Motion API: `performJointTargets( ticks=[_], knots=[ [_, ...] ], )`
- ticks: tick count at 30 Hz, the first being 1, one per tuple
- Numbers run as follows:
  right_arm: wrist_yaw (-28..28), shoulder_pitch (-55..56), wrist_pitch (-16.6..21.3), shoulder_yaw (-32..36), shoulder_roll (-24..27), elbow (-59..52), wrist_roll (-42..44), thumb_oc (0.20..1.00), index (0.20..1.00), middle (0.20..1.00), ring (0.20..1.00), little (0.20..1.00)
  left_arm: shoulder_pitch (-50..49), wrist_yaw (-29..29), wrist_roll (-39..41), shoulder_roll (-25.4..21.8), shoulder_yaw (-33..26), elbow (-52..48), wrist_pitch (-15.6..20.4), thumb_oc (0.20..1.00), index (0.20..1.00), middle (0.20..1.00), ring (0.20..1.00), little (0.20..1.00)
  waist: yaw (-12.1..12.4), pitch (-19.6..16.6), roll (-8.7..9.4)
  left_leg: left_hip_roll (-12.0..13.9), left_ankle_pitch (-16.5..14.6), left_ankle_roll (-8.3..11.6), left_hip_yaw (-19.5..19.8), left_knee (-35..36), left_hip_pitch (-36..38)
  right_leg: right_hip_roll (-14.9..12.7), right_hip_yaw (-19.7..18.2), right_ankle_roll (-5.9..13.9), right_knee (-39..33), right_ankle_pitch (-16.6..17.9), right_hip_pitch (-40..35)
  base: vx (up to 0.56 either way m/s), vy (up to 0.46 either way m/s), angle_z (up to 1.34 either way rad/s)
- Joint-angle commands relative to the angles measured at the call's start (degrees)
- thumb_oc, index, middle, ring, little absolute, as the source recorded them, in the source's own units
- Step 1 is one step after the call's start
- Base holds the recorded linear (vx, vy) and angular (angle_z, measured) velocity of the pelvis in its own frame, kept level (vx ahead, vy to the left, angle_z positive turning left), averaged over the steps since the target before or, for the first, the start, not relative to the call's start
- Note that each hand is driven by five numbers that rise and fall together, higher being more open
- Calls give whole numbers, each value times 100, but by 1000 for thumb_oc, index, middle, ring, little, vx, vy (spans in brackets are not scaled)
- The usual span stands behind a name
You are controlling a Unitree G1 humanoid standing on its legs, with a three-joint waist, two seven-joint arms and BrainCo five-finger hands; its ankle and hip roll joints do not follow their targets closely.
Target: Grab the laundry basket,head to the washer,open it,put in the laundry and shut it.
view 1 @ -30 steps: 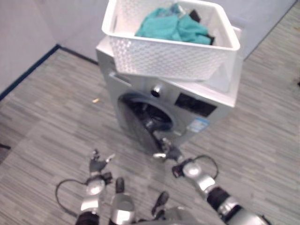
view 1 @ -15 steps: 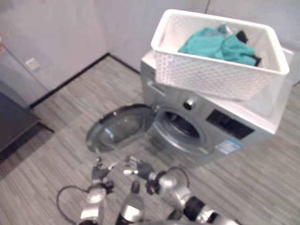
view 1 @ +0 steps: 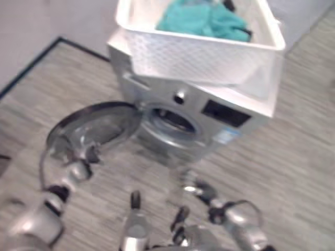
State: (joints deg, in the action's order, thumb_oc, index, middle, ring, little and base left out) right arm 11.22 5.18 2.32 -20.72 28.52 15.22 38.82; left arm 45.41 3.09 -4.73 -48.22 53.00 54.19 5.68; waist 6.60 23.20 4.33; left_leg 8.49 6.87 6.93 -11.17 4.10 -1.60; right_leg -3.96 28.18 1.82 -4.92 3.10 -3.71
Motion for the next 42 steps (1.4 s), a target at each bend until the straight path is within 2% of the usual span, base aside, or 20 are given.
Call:
performJointTargets(
  ticks=[1, 5, 9, 13, 21, 34, 40, 42],
  knots=[
    [74, -656, 469, 109, -344, -759, 70, 1000, 1000, 1000, 1000, 1000, 856, -193, -416, -109, 443, 143, 92, 1000, 1000, 1000, 1000, 1000, 29, 463, 104, 48, -63, 148, -42, 90, -173, -293, -102, 245, 284, -567, -622, -58, 11, 1],
    [11, -543, 536, 322, -13, -894, -52, 1000, 1000, 1000, 1000, 1000, 1574, -337, -253, -317, 1011, 242, 109, 1000, 1000, 1000, 1000, 1000, -133, 619, 200, 80, -63, 137, -111, 90, -272, -334, -193, 283, 334, -479, -425, -62, 17, -20],
    [128, -407, 582, 363, 253, -1207, -141, 1000, 1000, 1000, 1000, 1000, 1996, -311, -286, -178, 1315, 794, 79, 1000, 1000, 1000, 1000, 1000, -242, 659, 285, 69, -86, 135, -191, 90, -377, -351, -274, 303, 308, -384, -275, -51, 18, -10],
    [158, -414, 595, 229, 293, -1261, -170, 1000, 1000, 1000, 1000, 1000, 1928, -205, -230, -102, 1091, 929, 91, 1000, 1000, 1000, 1000, 1000, -218, 659, 324, 85, -109, 138, -274, 90, -366, -331, -367, 309, 230, -313, -211, -19, 0, -20],
    [184, -577, 584, 26, 366, -1282, -98, 1000, 1000, 1000, 1000, 1000, 1953, -159, -258, 15, 1118, 839, 145, 1000, 1000, 1000, 1000, 1000, -212, 643, 280, 71, -122, 151, -295, 90, -330, -295, -386, 290, 153, -293, -257, -2, -2, -2],
    [186, -687, 585, -101, 500, -1394, 50, 1000, 1000, 1000, 1000, 1000, 1662, -85, -297, -419, 1123, 500, 179, 1000, 1000, 1000, 1000, 1000, -120, 474, 244, 66, -169, 157, -351, 90, -256, -243, -390, 269, 116, -343, -342, 1, -1, -2],
    [134, -588, 596, -109, 378, -1318, -55, 1000, 1000, 1000, 1000, 1000, 1514, 432, -457, -434, 393, 951, 223, 1000, 1000, 1000, 1000, 1000, -106, 416, 377, 57, -174, 164, -376, 90, -272, -210, -408, 267, 104, -319, -311, 0, 0, 0],
    [130, -587, 594, -121, 364, -1302, -81, 1000, 1000, 1000, 1000, 1000, 1536, 474, -467, -454, 355, 1001, 228, 1000, 1000, 1000, 1000, 1000, -102, 414, 391, 62, -177, 162, -383, 90, -278, -207, -411, 269, 107, -316, -301, 0, 0, 0]
  ],
)
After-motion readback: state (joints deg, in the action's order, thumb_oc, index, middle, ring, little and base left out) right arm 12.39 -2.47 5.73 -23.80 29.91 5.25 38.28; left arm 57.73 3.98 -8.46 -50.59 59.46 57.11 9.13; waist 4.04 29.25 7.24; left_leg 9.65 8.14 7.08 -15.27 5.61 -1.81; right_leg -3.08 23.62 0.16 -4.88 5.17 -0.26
